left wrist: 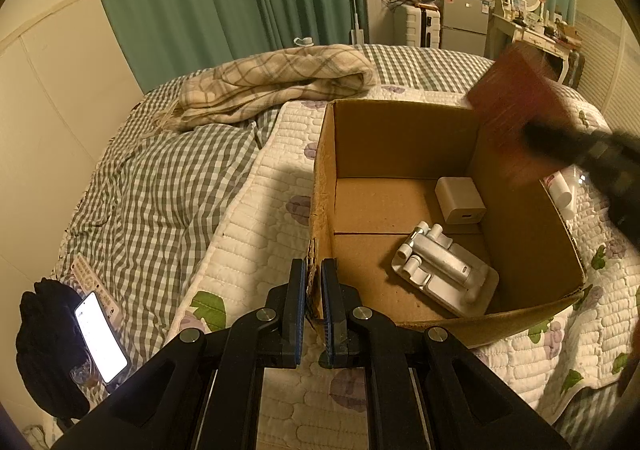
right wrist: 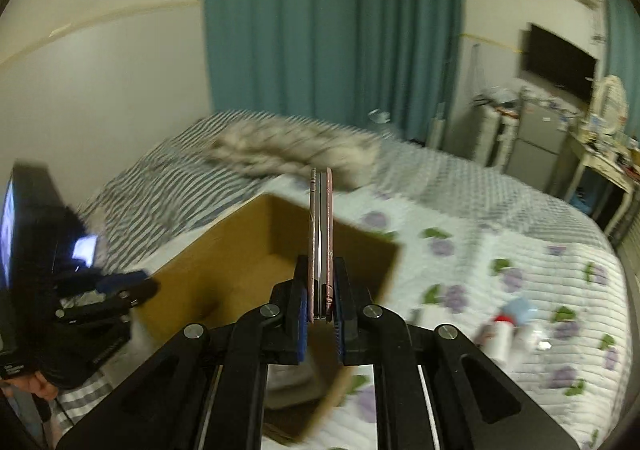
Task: Organize rigid objects
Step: 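Carry the brown card into the box with the right gripper and release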
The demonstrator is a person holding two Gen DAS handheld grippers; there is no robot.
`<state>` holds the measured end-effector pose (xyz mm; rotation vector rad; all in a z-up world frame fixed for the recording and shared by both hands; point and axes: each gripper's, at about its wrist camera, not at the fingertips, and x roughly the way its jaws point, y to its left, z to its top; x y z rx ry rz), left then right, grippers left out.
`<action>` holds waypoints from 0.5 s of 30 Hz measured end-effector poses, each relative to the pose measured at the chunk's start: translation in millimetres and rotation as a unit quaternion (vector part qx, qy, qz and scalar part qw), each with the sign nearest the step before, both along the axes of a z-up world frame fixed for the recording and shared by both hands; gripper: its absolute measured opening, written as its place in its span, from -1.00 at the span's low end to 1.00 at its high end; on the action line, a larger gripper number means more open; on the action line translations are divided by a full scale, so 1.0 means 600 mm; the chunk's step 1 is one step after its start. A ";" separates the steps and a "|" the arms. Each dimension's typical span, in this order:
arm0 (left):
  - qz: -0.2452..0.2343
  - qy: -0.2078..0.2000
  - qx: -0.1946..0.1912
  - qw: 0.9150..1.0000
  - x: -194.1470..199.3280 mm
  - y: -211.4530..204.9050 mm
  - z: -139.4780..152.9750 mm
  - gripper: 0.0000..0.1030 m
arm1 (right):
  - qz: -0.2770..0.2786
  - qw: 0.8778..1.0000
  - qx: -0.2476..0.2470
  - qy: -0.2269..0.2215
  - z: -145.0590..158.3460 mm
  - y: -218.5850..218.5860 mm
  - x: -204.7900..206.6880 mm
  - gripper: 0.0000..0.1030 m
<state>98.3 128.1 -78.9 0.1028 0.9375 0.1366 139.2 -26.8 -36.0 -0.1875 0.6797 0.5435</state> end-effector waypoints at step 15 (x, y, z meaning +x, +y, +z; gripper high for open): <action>-0.001 -0.002 -0.008 1.000 -0.001 0.000 0.000 -0.85 | 0.043 0.995 -0.052 0.068 -0.103 0.059 0.004 -0.82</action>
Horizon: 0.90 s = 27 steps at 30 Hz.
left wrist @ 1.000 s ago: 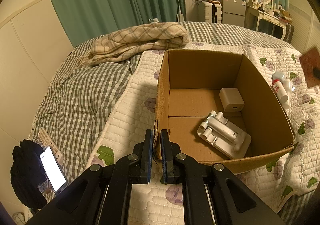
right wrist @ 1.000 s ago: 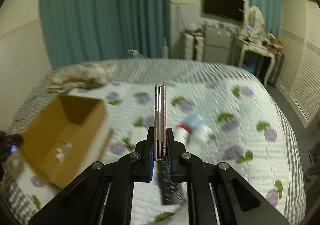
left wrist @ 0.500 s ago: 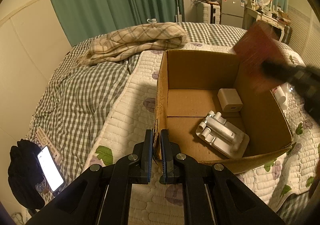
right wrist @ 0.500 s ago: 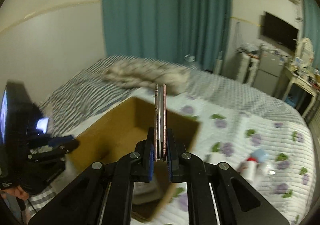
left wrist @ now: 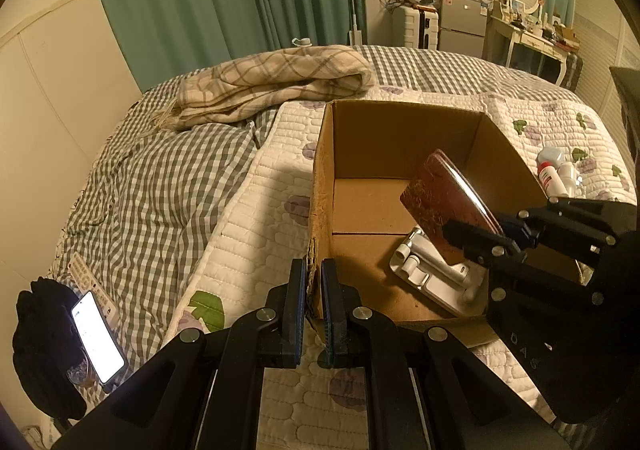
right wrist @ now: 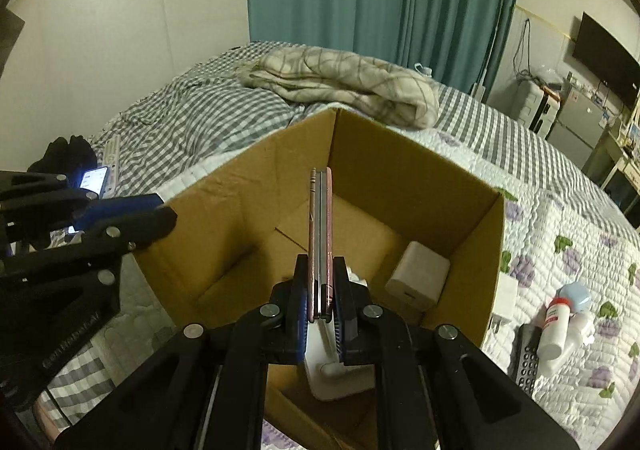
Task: Organize rigid objects
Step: 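Carry the brown card into the box with the right gripper and release, then grasp the red-capped white pill bottle with the right gripper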
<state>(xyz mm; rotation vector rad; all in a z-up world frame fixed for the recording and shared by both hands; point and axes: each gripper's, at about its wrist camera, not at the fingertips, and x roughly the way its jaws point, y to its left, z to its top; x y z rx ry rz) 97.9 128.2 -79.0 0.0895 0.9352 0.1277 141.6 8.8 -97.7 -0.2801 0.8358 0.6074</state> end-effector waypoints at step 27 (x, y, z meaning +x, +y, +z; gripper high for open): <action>0.003 0.001 0.006 1.000 -0.003 -0.004 0.001 -0.85 | -0.250 0.961 0.036 -0.113 0.134 -0.335 0.035 0.77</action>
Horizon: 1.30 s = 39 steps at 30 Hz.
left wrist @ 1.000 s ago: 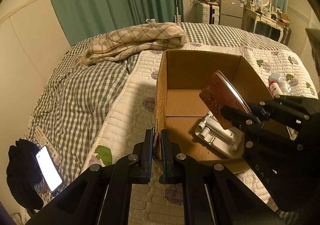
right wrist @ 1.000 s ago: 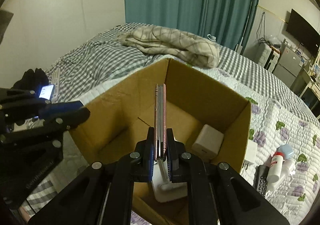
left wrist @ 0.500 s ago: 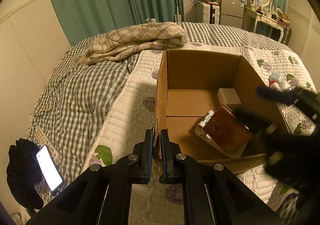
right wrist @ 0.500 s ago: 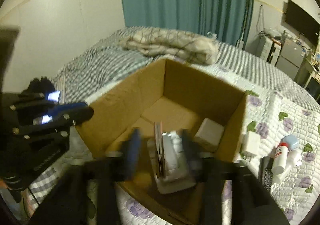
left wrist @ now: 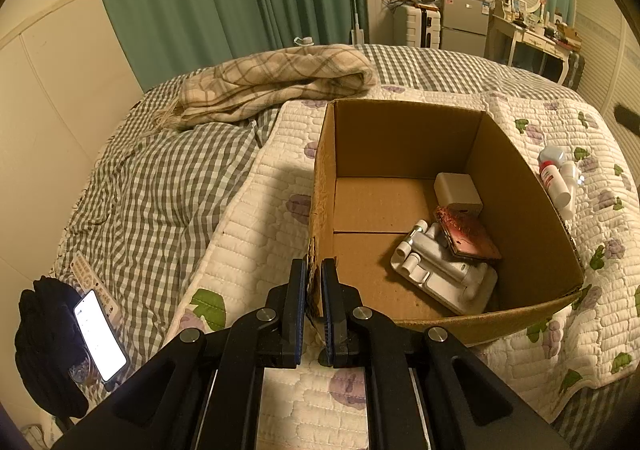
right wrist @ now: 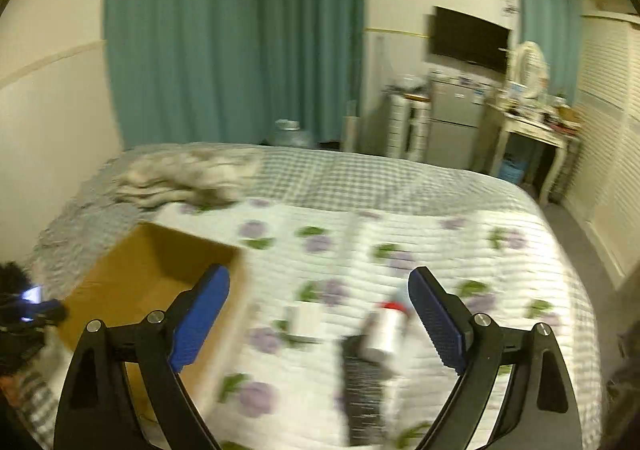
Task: Organize rigid objects
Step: 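Grasp the red-capped white pill bottle with the right gripper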
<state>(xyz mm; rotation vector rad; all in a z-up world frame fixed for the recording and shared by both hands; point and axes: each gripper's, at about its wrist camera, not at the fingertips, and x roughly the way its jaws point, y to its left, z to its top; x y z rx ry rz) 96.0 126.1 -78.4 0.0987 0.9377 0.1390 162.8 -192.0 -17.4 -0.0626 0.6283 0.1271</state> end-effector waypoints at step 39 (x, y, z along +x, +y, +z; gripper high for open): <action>0.006 0.009 0.016 1.000 0.004 -0.011 0.000 -0.85 | -0.012 0.977 0.000 0.212 -0.290 -0.034 0.187 0.05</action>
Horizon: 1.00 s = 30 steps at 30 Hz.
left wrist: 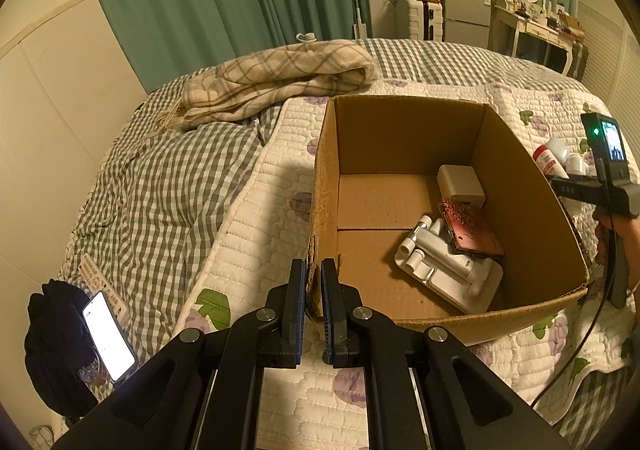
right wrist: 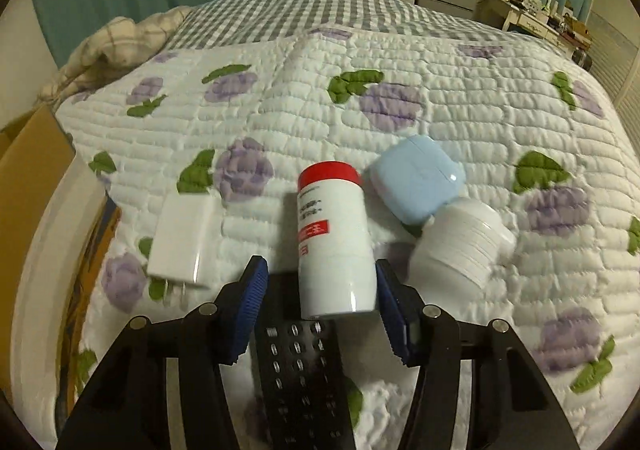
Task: Organize rigid objects
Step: 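Grasp the red-capped white pill bottle with the right gripper, then carry the pill bottle into the box with the right gripper and release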
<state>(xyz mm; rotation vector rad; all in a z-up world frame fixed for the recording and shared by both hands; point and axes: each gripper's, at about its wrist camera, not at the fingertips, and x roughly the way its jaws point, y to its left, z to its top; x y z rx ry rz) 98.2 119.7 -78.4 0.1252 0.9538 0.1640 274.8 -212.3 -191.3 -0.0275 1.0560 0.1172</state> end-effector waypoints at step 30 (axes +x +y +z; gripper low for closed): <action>0.001 0.001 0.002 1.000 -0.003 0.004 0.000 -0.85 | 0.048 0.984 0.011 -0.172 0.190 0.036 -0.123 -0.31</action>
